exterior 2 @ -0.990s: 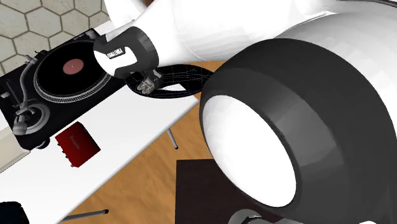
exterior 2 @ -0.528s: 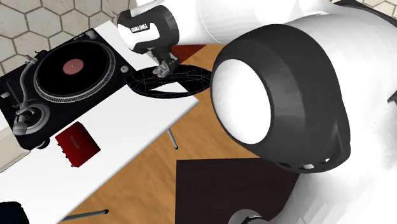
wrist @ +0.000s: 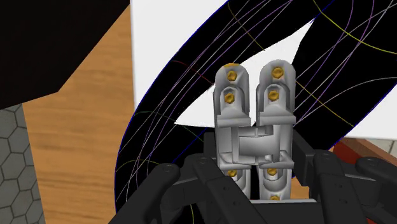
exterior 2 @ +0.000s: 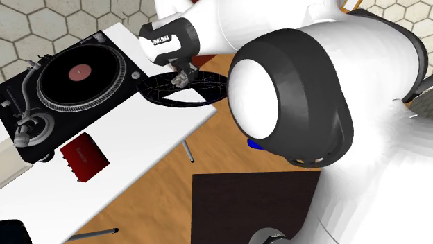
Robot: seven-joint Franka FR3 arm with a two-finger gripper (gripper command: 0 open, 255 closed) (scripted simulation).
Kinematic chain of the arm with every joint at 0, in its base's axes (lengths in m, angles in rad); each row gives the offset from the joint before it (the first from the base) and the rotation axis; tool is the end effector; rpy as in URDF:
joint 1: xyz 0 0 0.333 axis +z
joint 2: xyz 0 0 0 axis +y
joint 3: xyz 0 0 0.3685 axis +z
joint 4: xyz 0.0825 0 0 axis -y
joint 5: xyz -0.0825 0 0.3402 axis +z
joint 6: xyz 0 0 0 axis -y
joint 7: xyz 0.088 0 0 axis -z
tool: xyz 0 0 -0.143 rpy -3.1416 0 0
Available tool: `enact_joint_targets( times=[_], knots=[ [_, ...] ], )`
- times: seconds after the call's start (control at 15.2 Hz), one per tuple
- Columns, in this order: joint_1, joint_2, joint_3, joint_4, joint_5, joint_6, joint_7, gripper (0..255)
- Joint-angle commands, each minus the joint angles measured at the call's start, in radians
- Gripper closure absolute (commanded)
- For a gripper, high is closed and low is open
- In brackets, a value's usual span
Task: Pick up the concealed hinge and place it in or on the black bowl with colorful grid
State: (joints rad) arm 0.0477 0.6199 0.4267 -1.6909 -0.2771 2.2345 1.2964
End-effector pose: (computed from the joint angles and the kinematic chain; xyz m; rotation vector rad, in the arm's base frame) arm 0.6181 0.2551 0.2952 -2.9324 1.1000 0.0428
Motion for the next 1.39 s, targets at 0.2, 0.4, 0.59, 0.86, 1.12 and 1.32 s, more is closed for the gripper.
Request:
enact_joint_targets(
  times=[0.2, 0.4, 0.59, 0.86, 1.12, 1.32],
  knots=[
    [0.011, 0.043, -0.015, 0.0, -0.019, 0.042, 0.01, 255],
    [0.013, 0.051, -0.017, 0.0, -0.022, 0.05, 0.012, 255],
    [0.013, 0.051, -0.017, 0.0, -0.022, 0.05, 0.012, 255],
    [0.013, 0.051, -0.017, 0.0, -0.022, 0.05, 0.012, 0],
    [0.013, 0.051, -0.017, 0.0, -0.022, 0.05, 0.012, 0],
    [-0.002, -0.01, 0.004, 0.009, 0.005, -0.018, -0.004, 0]
  ],
)
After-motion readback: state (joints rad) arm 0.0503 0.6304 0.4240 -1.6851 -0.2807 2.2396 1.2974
